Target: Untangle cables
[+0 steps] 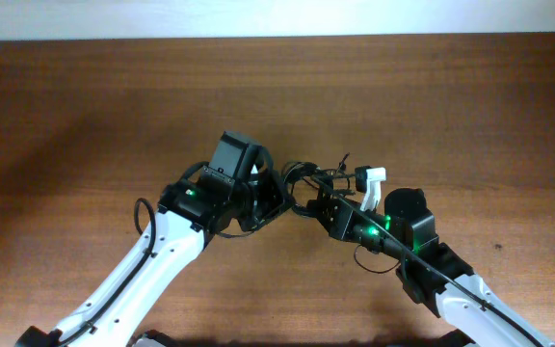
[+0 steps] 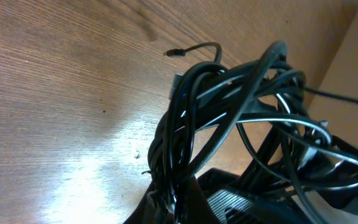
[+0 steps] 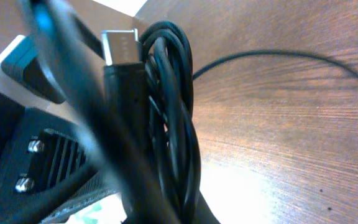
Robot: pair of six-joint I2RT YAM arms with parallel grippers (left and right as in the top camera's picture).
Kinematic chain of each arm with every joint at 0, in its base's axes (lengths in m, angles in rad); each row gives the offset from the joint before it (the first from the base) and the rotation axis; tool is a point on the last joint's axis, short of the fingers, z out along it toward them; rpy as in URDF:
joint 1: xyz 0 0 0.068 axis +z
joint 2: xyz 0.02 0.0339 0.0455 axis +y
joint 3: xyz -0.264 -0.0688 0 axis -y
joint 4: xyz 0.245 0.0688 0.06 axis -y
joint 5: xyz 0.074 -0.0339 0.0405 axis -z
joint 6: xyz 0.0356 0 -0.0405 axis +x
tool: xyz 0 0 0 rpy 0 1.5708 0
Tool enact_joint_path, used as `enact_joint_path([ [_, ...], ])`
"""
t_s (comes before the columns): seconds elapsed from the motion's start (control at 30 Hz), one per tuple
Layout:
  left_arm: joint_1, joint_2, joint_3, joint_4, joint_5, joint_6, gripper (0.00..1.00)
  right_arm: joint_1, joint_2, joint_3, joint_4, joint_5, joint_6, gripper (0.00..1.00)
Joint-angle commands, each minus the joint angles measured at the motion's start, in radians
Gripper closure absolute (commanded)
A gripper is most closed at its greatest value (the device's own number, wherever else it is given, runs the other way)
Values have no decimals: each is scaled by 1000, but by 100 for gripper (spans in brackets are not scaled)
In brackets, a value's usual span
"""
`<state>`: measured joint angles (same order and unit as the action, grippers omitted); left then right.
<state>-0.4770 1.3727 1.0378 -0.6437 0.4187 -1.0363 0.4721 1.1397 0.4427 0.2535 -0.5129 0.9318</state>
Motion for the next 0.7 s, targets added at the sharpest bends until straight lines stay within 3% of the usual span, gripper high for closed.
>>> enact_joint_path([
  [0.0, 42, -14, 12, 61, -234, -97, 100, -1, 0, -24, -82, -61, -76, 96],
  [0.03, 42, -14, 12, 87, -233, -142, 100, -2, 0, -24, -119, -5, -103, 92],
  [0.1, 42, -14, 12, 86, -233, -269, 100, -2, -6, -20, -119, -5, -117, 75],
  [0.17, 42, -14, 12, 71, -233, -277, 100, -2, -21, -12, -120, 23, -117, 60],
  [0.2, 42, -14, 11, 40, -279, -286, 100, -2, -42, -11, -121, 70, -117, 44],
  [0.27, 42, -14, 11, -42, -272, -527, 99, -2, -66, 2, -174, 74, -112, 28],
  [0.33, 42, -14, 11, -81, -243, -732, 85, -1, -72, 30, -326, 76, -83, 7],
  [0.37, 41, -14, 11, -80, -209, -805, 81, -1, -72, 30, -346, 41, -24, 1],
  [0.4, 41, -14, 11, -79, -147, -875, 79, -1, -72, 30, -344, -46, 43, 1],
  [0.43, 41, -14, 11, -75, -96, -912, 96, -1, -71, 30, -344, -112, 69, 7],
  [0.47, 41, -14, 11, -76, -96, -912, 100, -1, -71, 30, -331, -112, 89, 31],
  [0.53, 41, -14, 11, -76, -100, -912, 100, -1, -71, 30, -286, -103, 98, 43],
  [0.57, 42, -14, 11, -77, -177, -776, 94, -1, -68, 29, -304, -99, 97, 43],
  [0.6, 42, -14, 11, -94, -315, -588, 65, -1, -61, 29, -359, -52, 94, 42],
  [0.67, 41, -13, 10, -182, -543, -327, 23, -1, -44, 29, -486, 36, 94, 40],
])
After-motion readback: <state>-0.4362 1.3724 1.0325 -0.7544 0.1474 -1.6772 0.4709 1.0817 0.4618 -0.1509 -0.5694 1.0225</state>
